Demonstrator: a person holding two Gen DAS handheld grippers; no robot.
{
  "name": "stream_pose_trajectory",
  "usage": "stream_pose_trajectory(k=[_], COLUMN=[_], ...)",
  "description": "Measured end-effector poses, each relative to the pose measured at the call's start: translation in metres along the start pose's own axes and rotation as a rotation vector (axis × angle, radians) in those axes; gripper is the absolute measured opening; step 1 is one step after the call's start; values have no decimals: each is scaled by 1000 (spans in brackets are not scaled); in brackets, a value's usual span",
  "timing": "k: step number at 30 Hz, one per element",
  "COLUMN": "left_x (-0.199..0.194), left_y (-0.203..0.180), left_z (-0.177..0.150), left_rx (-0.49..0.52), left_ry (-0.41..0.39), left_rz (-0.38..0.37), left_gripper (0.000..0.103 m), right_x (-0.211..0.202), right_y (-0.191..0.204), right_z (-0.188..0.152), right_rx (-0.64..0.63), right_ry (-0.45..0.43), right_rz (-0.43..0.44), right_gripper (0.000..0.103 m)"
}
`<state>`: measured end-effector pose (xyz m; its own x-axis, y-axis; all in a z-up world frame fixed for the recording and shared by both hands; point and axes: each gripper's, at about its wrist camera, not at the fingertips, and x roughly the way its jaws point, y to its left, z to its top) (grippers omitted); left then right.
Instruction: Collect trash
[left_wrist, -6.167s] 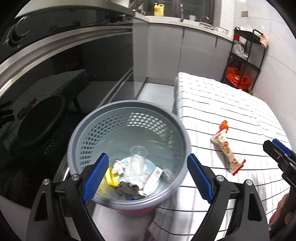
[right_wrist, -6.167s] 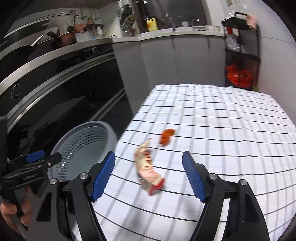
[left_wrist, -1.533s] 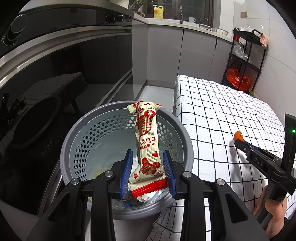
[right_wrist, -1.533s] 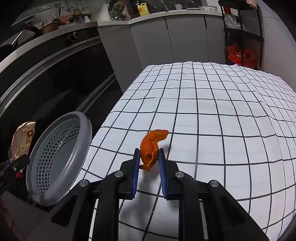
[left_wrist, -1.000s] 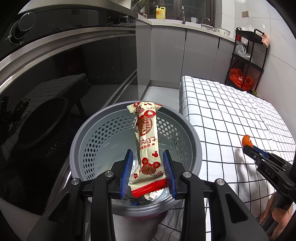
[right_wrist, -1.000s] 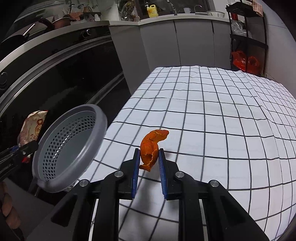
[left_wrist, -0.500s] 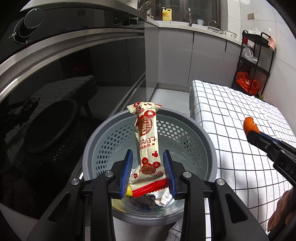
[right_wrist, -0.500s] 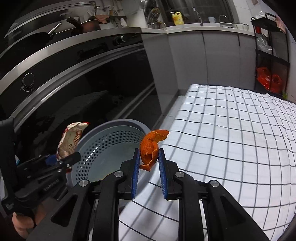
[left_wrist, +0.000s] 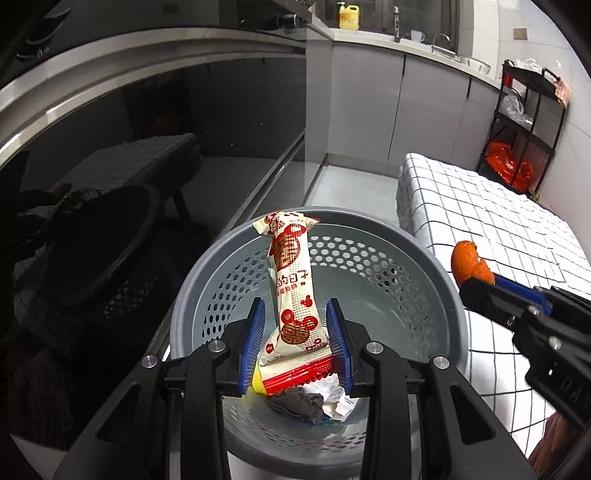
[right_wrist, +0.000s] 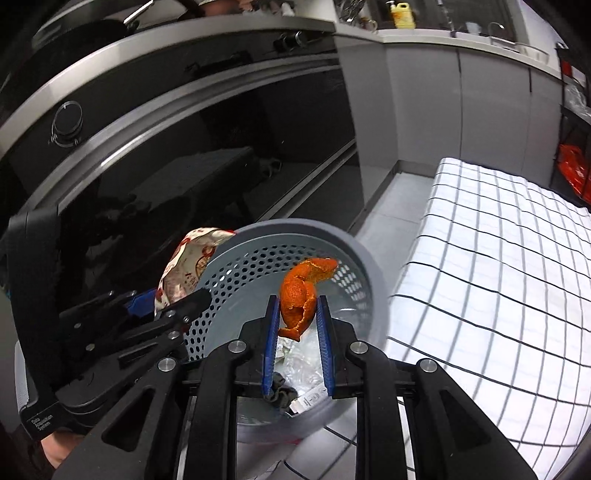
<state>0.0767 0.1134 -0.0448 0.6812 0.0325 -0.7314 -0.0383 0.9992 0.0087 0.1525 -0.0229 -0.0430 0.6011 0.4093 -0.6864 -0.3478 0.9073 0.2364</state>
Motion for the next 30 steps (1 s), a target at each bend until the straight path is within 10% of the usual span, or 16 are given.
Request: stream_pose_trajectory(k=[5,9,30], left_x=[3,2,-25], left_y=[11,21,22], left_z=[3,1,11], left_rx=[-23,-35,-18], left_ry=[2,-6,-84], left_rz=[12,30,55], left_gripper=[40,58,78], right_x=[6,0,-3], right_y=[6,5,1], right_z=[4,4,3], right_rx=[-20,-15,34], right_ry=[6,-25,-54], right_rz=[-3,-14,-42], right_gripper=[20,47,59])
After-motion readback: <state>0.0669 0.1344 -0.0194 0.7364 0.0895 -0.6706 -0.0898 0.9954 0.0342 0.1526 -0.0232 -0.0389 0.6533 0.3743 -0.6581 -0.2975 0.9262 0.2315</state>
